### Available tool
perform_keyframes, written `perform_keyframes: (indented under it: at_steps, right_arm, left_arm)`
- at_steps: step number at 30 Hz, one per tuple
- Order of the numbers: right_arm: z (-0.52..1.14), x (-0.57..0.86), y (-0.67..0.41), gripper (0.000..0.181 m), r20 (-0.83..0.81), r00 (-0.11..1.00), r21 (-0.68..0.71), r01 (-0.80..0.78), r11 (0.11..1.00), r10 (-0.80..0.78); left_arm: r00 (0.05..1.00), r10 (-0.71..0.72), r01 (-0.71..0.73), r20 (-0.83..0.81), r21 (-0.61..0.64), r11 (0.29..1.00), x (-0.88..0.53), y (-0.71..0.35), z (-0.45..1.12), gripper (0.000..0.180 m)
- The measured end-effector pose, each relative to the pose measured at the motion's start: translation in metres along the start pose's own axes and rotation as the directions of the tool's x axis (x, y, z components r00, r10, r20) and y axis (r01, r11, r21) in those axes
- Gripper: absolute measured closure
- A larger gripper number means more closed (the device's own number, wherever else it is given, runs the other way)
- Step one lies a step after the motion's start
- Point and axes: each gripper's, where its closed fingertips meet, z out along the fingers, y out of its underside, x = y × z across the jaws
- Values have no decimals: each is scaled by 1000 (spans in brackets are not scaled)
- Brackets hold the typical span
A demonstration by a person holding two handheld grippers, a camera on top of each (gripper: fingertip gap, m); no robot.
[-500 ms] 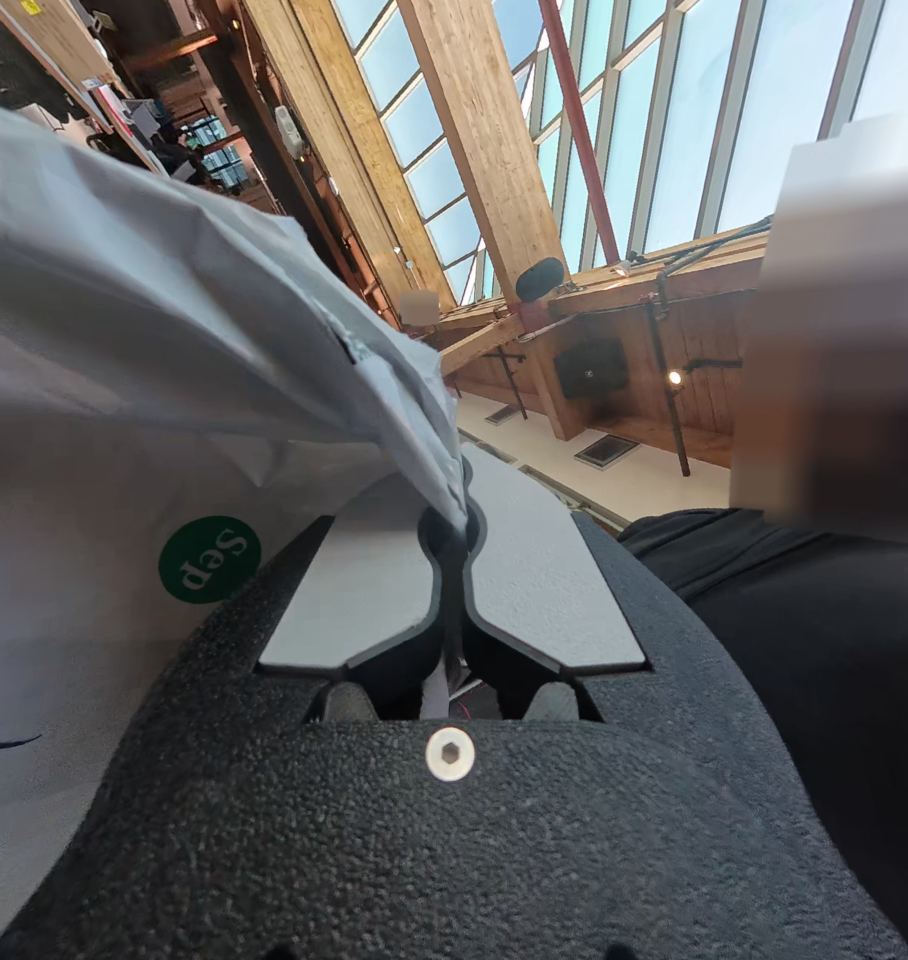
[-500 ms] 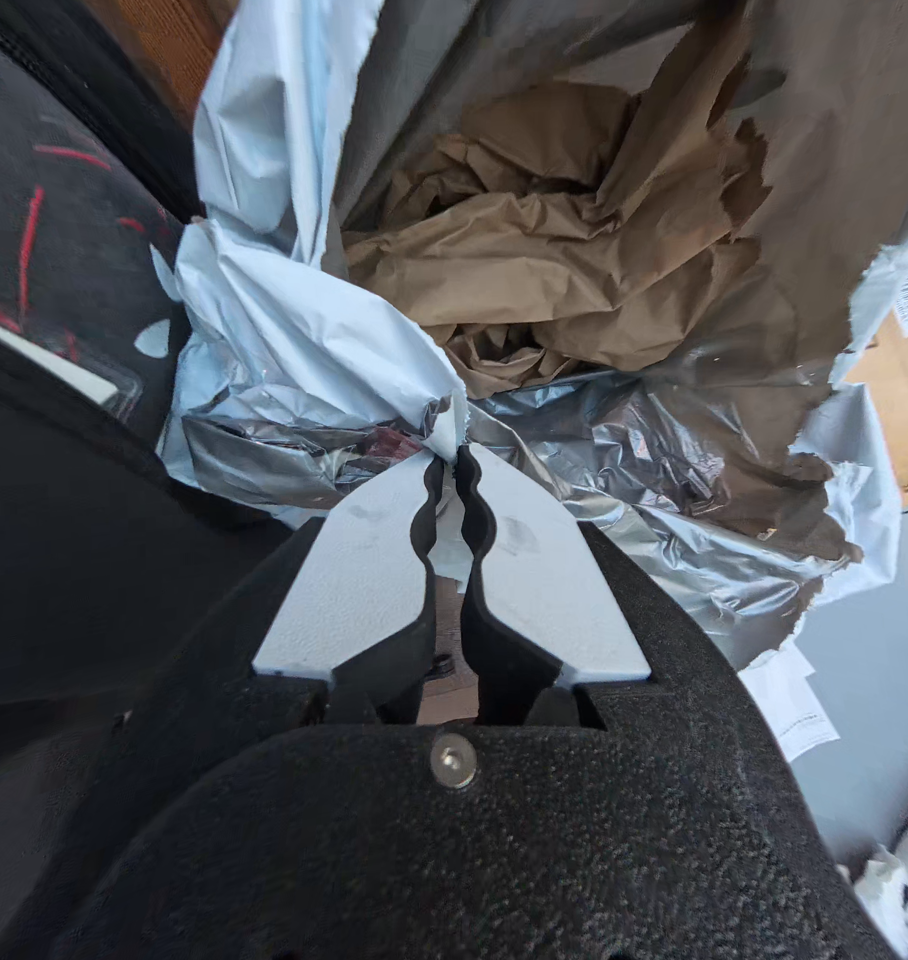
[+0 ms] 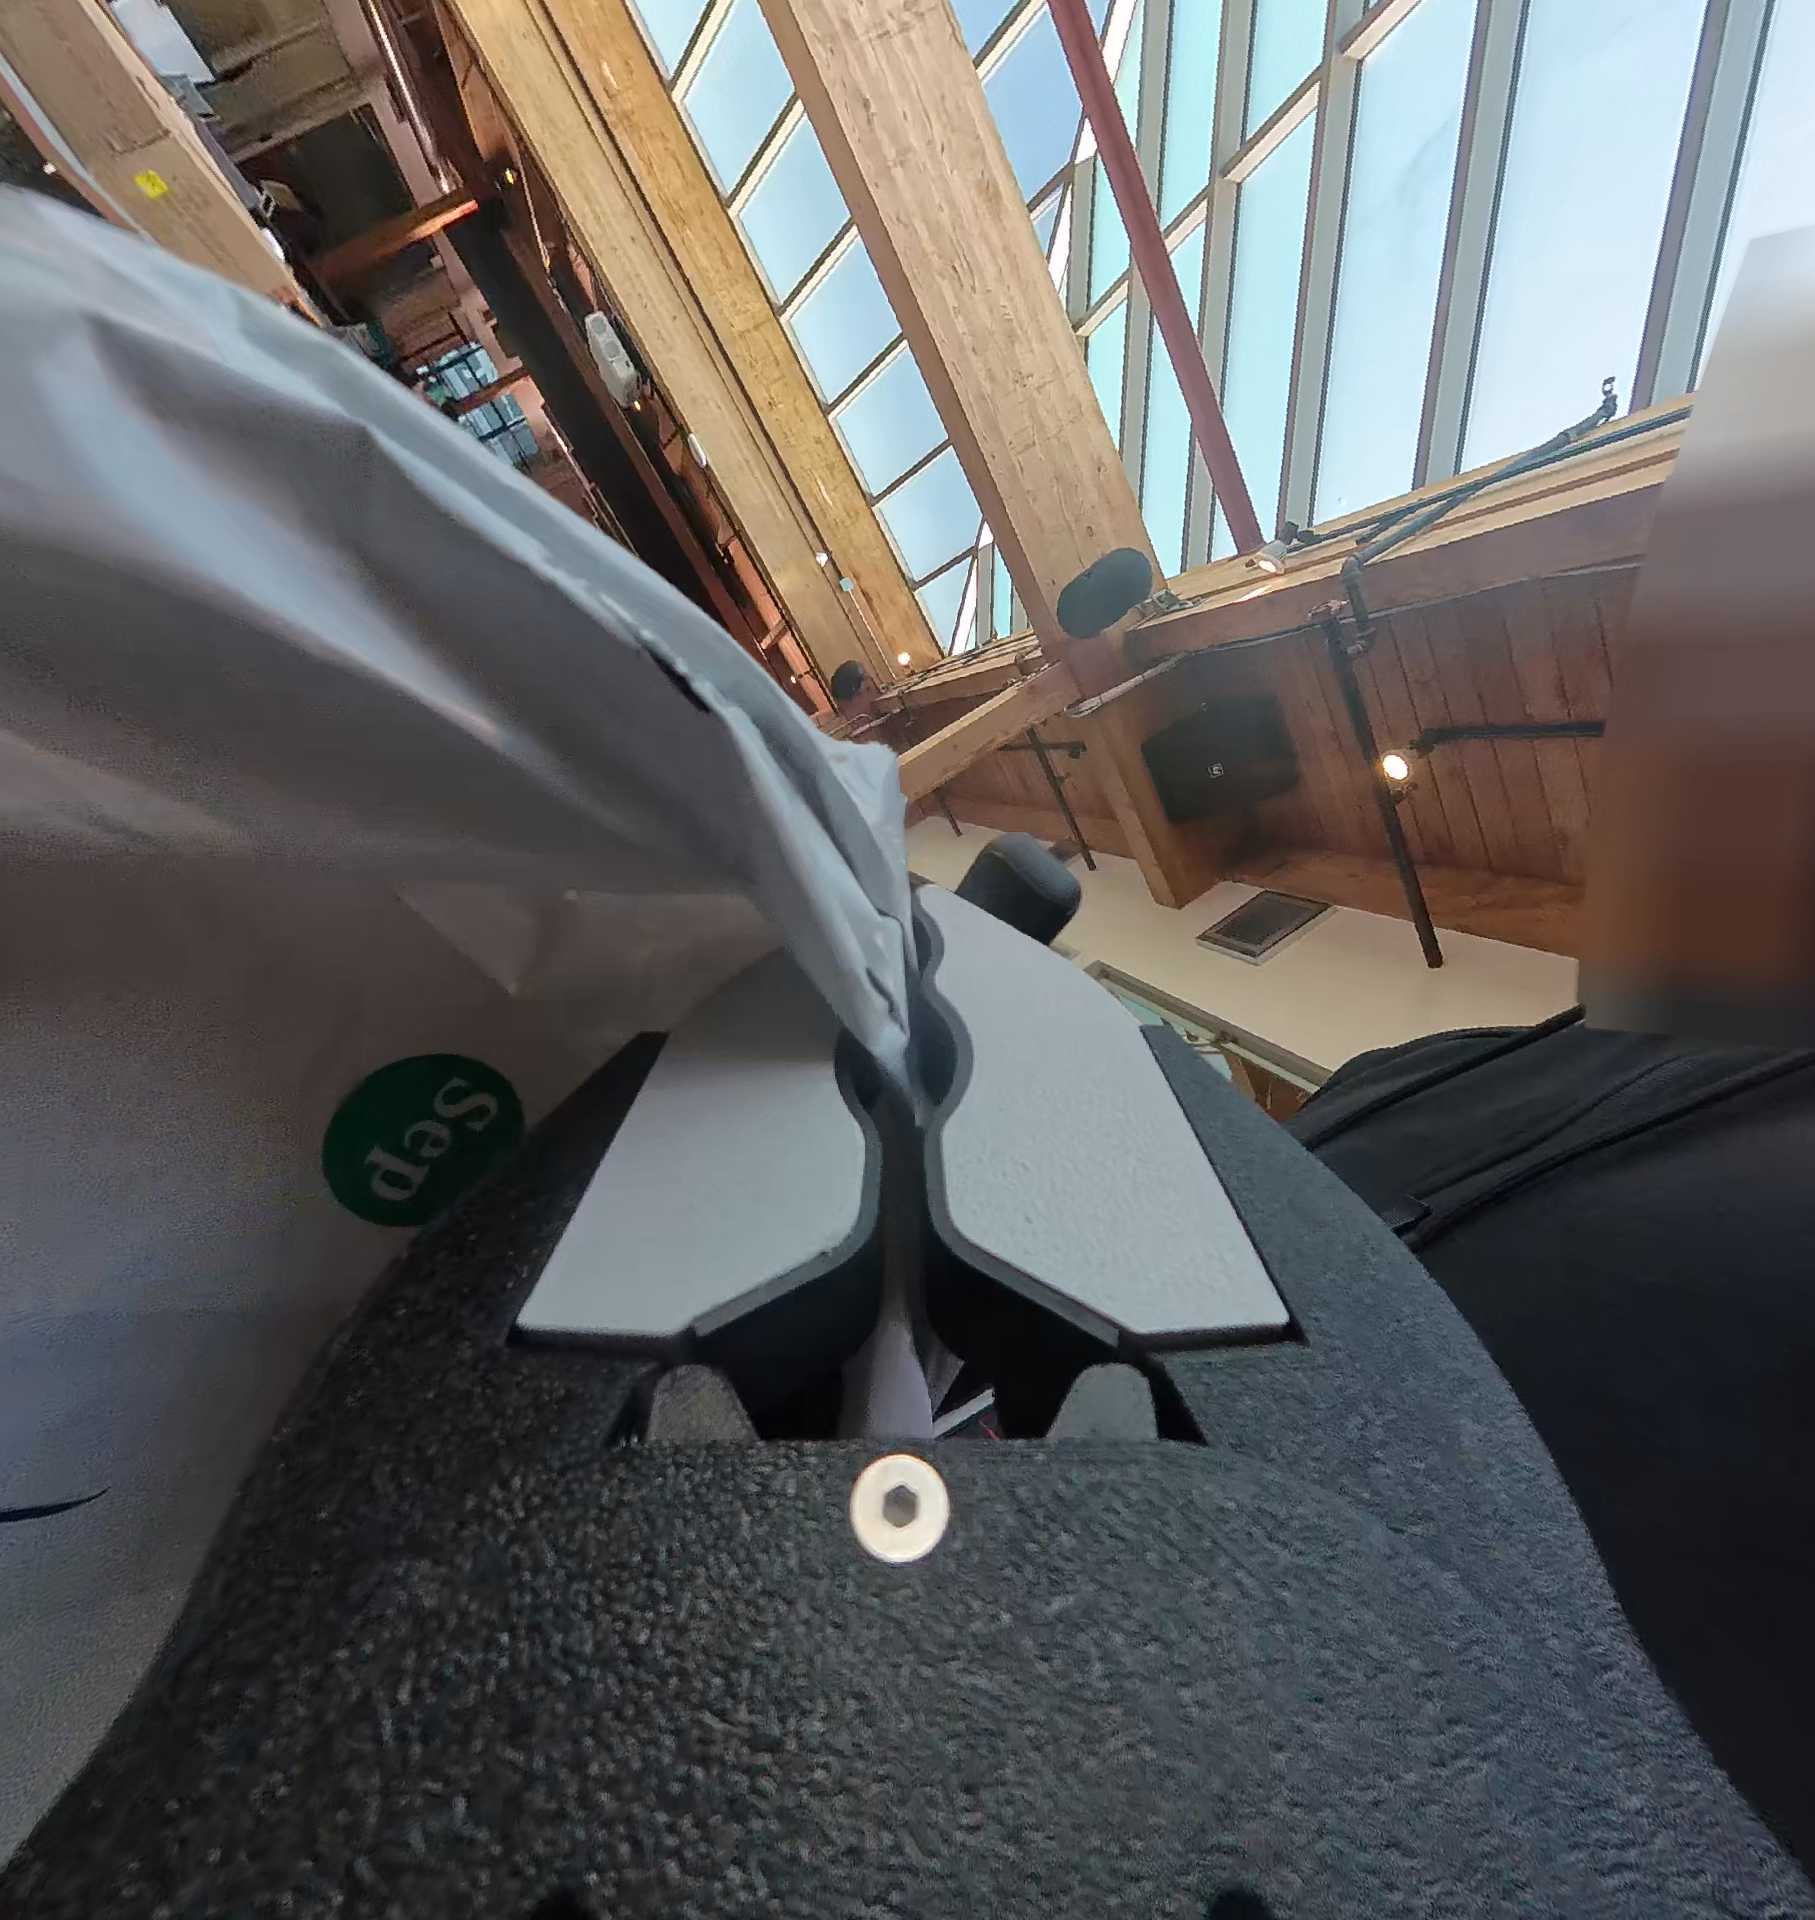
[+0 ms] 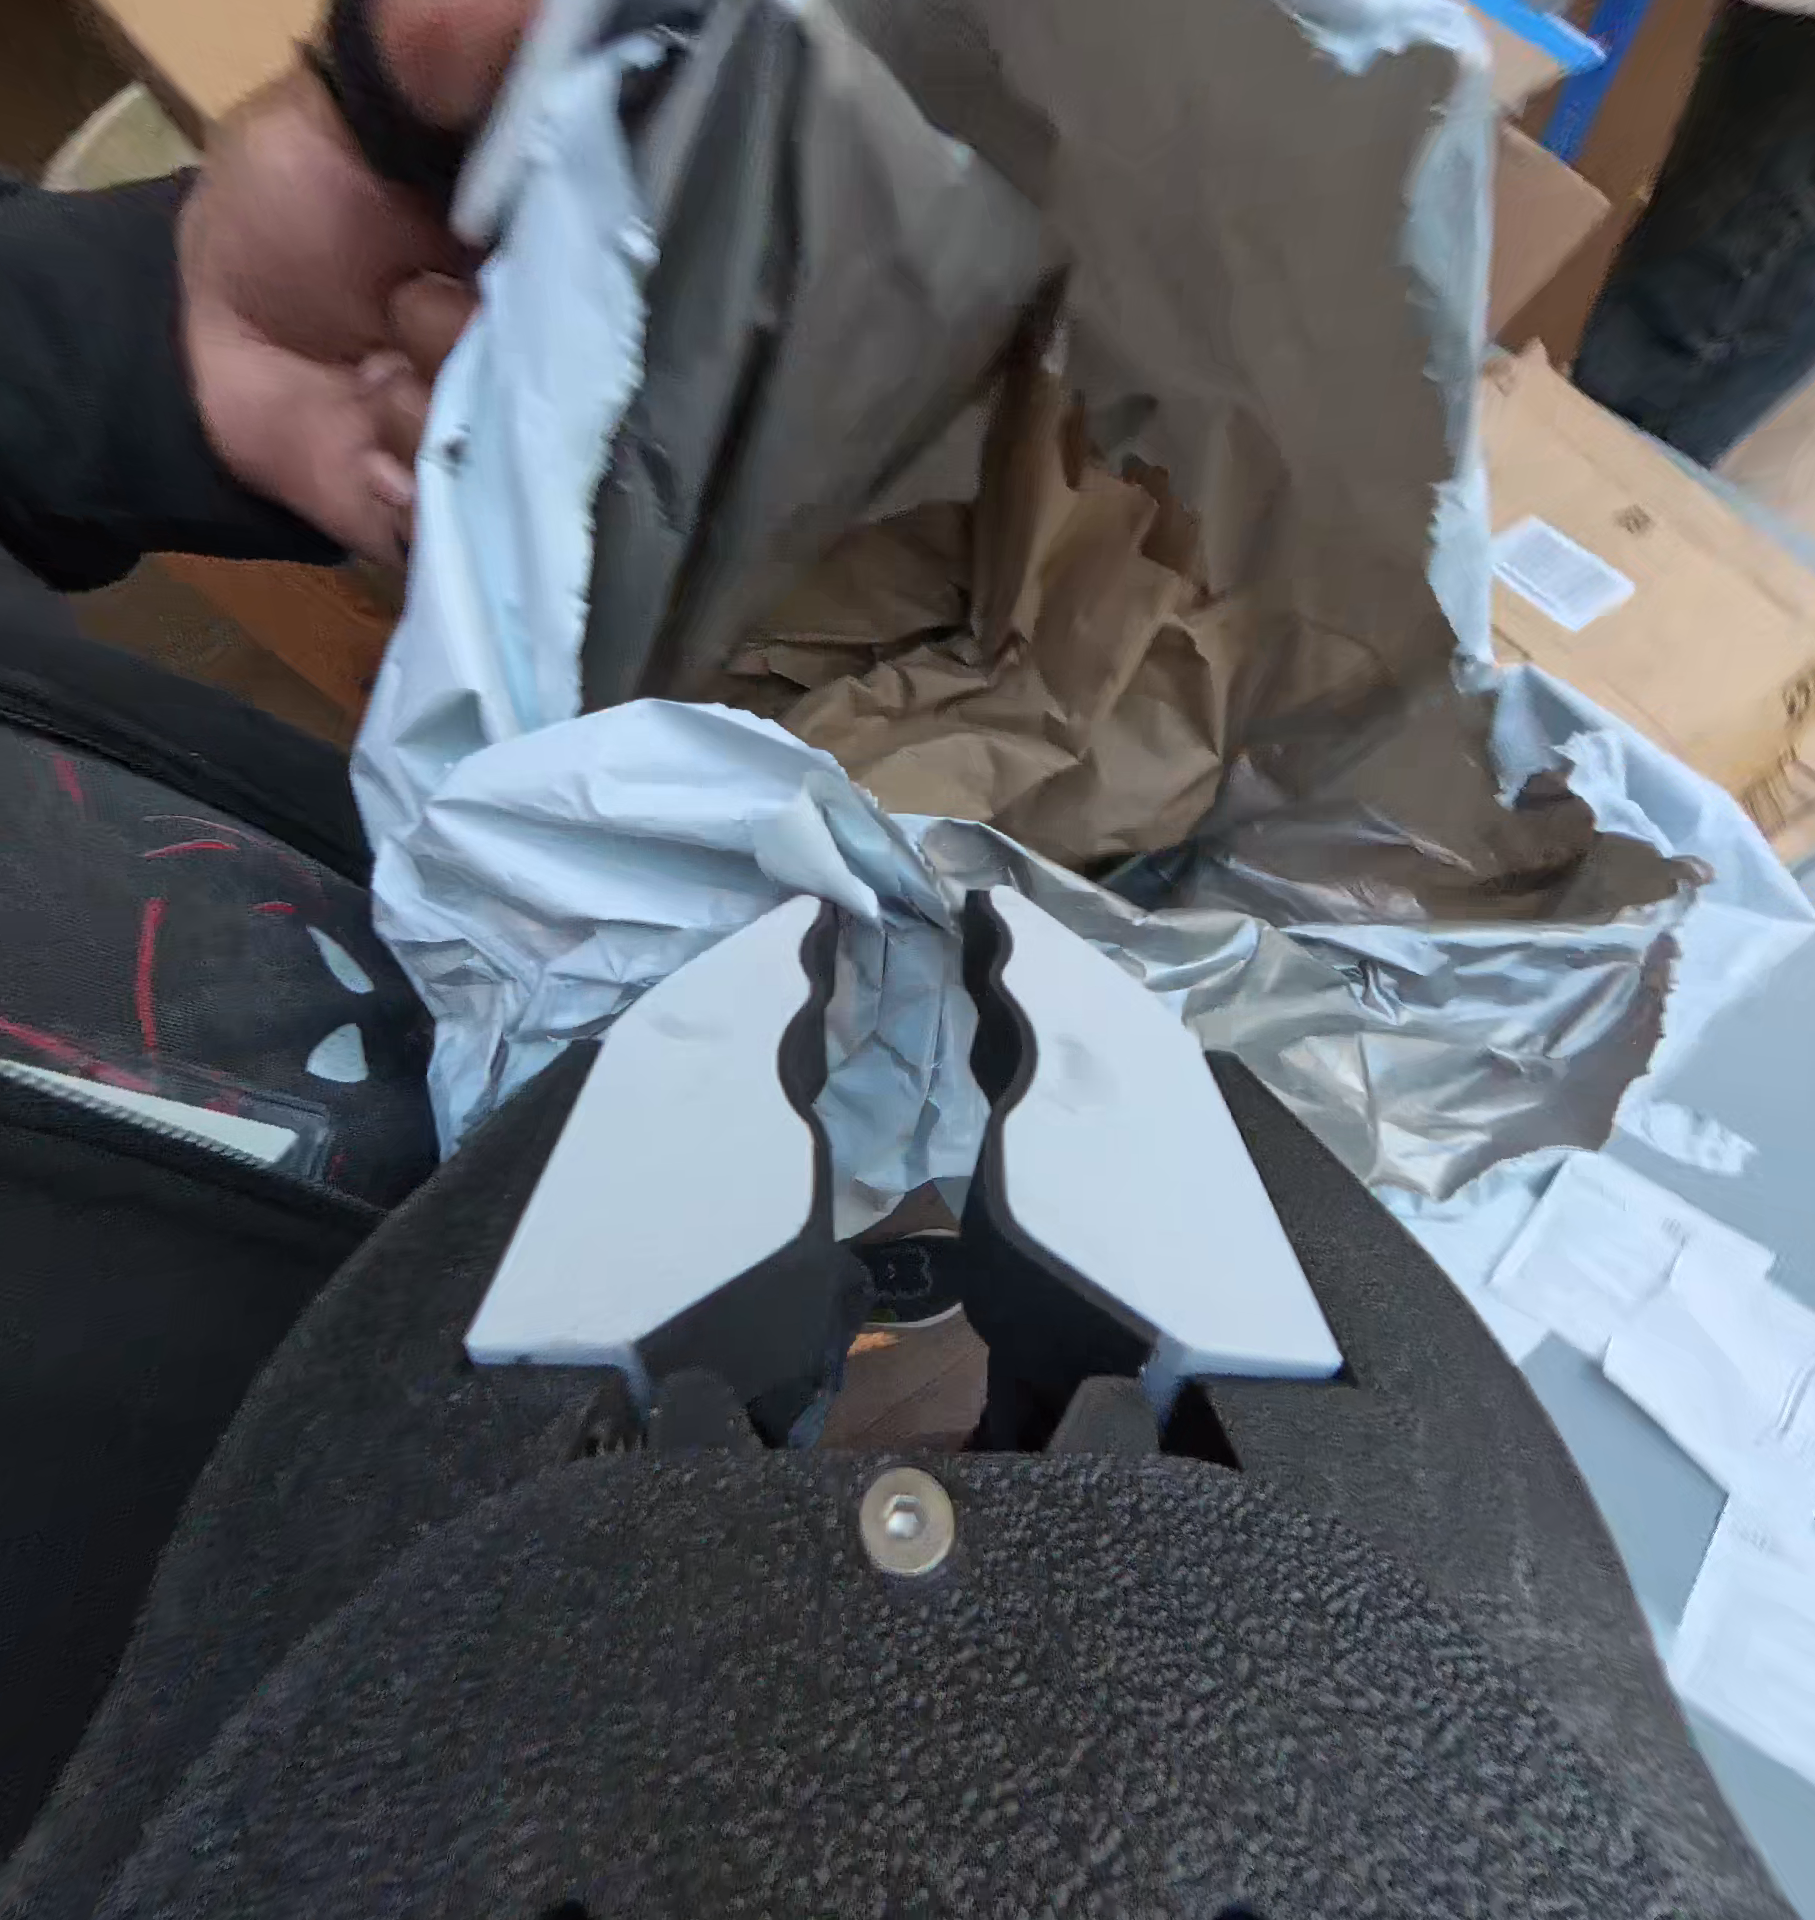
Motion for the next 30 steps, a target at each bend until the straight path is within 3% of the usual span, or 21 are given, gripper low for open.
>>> perform_keyframes:
  at_steps: [3, 6, 9, 12, 15, 17, 19, 22, 26, 30]
  right_arm:
    - [-17, 29, 37, 123, -95, 973, -6, -209, 978, 208]
    - [-36, 62, 80, 101, -144, 885, 54, -441, 896, 444]
    - [-46, 88, 122, 85, -57, 714, 160, -684, 712, 698]
    - [-33, 105, 169, 67, 96, 483, 199, -866, 459, 870]
    - [-1, 104, 193, 64, 327, 235, 152, -969, 195, 915]
    - [21, 99, 193, 72, 433, 138, 100, -989, 105, 891]
    - [32, 97, 177, 94, 511, 103, 90, -994, 66, 854]
    - [29, 92, 144, 126, 562, 170, 110, -985, 130, 809]
    - [-2, 73, 79, 150, 577, 383, 170, -920, 352, 721]
    - [-29, 56, 30, 163, 455, 628, 230, -768, 598, 632]
  left_arm:
    - [999, 32, -32, -21, 32, 999, 9, -5, -6, 180]
    - [998, 33, -31, -51, 40, 999, 16, -3, -7, 180]
    - [996, 27, -24, -83, 35, 999, 21, 1, -4, 180]
    - [992, 20, -18, -121, 17, 1000, 26, 5, 1, 180]
    - [984, 11, -13, -175, -14, 1000, 34, 12, 6, 180]
    - [977, 6, -14, -211, -37, 999, 41, 16, 9, 180]
    - [971, 9, -24, -239, -59, 998, 48, 21, 12, 180]
    - [965, 28, -49, -260, -74, 996, 56, 24, 15, 180]
    - [966, 63, -84, -250, -74, 994, 65, 19, 19, 180]
    - [960, 134, -156, -247, -70, 985, 73, 14, 24, 180]
